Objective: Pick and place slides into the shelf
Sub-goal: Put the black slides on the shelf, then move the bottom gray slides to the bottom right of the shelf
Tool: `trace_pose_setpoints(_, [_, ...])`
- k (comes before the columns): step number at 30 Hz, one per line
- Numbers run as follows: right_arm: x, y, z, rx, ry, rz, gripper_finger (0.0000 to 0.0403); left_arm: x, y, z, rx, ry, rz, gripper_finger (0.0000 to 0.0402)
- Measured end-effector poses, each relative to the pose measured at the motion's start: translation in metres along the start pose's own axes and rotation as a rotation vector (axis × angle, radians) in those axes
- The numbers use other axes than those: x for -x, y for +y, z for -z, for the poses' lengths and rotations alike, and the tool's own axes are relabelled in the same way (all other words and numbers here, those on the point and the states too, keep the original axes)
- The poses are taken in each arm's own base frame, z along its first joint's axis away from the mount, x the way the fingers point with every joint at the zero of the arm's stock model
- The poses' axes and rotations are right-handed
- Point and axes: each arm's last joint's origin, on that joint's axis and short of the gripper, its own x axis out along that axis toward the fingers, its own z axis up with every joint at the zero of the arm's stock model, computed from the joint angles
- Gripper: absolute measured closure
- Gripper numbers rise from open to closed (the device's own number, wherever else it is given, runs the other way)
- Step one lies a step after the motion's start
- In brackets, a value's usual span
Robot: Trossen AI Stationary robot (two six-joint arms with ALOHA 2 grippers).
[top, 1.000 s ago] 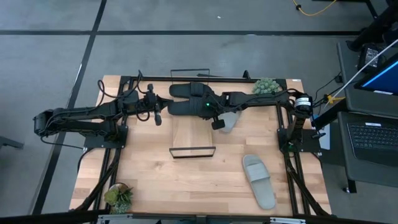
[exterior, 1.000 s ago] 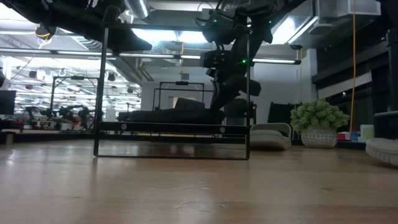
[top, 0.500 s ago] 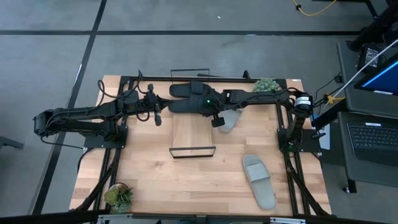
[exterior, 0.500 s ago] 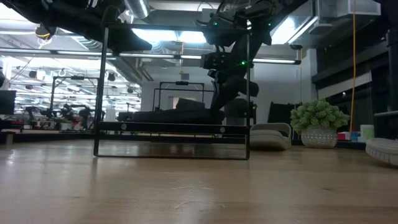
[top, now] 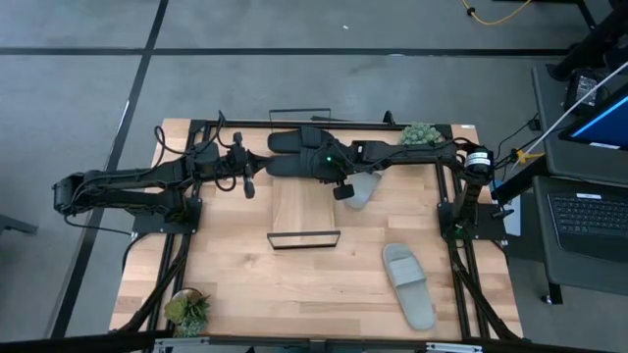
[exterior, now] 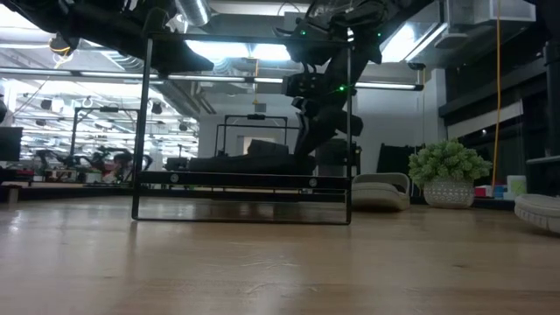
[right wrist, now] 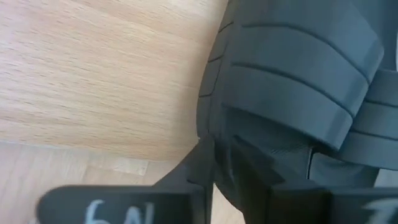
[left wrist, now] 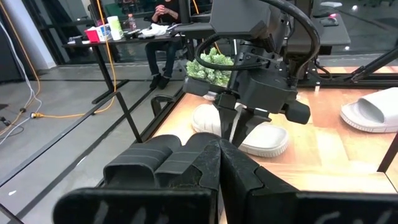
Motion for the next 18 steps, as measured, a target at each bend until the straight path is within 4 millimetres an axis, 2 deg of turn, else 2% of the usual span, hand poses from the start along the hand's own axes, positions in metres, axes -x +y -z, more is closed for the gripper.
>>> trace_pose_setpoints(9, [0.0003, -0.0010, -0.0003, -0.005, 0.008, 0.019, 0.0298, 0.0000, 0.0000, 0.0001, 0.001, 0.001, 0.000, 0.0401])
trace_pose_setpoints(18, [0.0023, 0.0002, -0.0043, -0.003, -0.013, 0.036, 0.0288, 0.0000, 0.0000, 0.0001, 0.002, 0.001, 0.000, 0.0401])
